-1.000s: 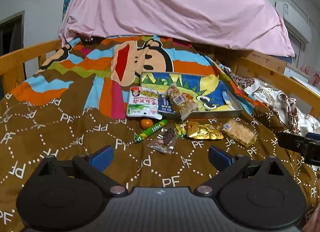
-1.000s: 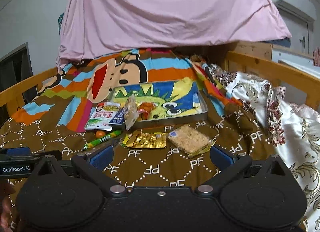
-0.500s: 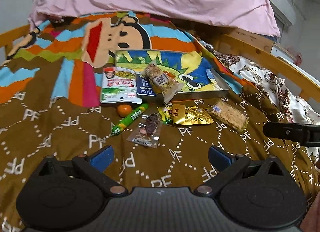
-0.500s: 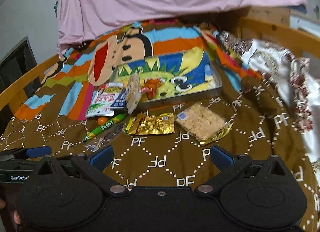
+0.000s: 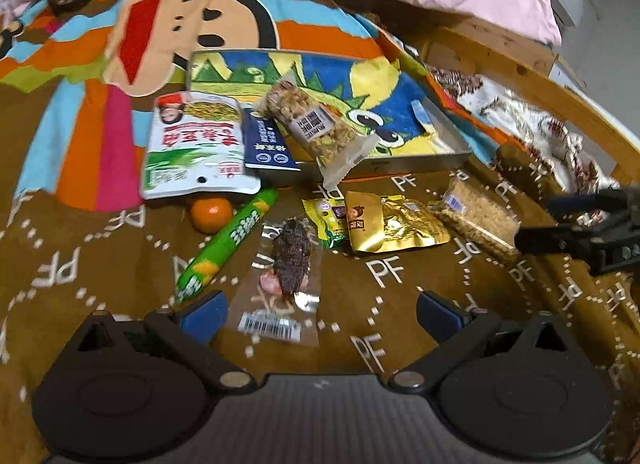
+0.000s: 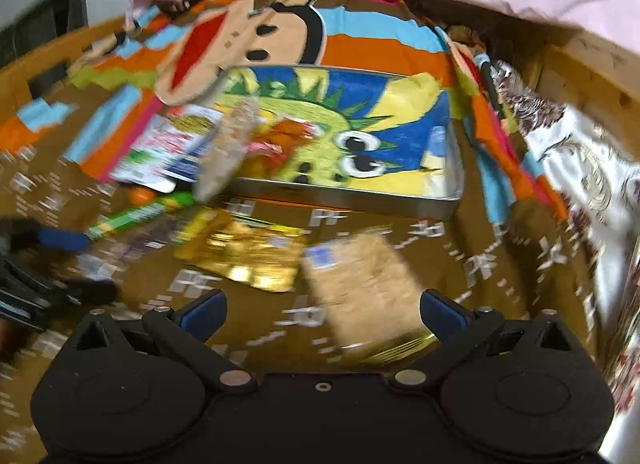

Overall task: Organize snacks
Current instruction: 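Grasp the puffed-rice bar with the right tool while the left tool grasps the dark jerky pack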

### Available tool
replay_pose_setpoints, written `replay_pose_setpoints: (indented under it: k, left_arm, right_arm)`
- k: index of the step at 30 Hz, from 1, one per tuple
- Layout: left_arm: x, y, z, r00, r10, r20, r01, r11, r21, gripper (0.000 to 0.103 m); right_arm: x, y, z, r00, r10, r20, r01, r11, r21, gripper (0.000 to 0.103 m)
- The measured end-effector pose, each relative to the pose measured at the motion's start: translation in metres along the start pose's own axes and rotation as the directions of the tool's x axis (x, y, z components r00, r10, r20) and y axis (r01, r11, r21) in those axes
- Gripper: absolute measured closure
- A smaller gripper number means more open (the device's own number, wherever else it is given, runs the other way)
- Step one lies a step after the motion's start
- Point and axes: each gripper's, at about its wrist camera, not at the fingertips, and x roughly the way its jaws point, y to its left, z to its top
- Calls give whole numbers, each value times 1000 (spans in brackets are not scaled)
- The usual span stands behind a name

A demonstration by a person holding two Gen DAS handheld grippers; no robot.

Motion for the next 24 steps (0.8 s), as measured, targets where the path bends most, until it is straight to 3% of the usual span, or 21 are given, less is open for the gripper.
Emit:
replay_pose_setpoints:
  k: [4,9,19,20,22,24]
  left_arm:
    - [18,3,5,1000,25,-17,-25,1000,17,1]
    - [37,8,10,999,5,-32,-5,1000,1,0]
    - [55,10,16,999,7,-35,-7,1000,-17,4]
    - [54,9,16,999,18,-36,-19,1000,-13,7]
    - [53,8,15,998,47,-41,-47,999,-2,15]
    - [51,7,15,996,73,-44,-73,997,8,24]
  right_arm:
    - [27,-25,-7,998,-3,-65,4,1000,11,1]
    - [44,-39,-15,996,32,-82,-30,999,31,1]
    - [65,-20,-18,998,32,-51,-39,992,-124,2]
    - [65,-20,-17,998,40,-51,-46,992,-115,3]
    - [63,-22,-15,997,62,-55,-66,994,-83,17]
    - [60,-19,-14,995,79,-63,-84,993,-78,22]
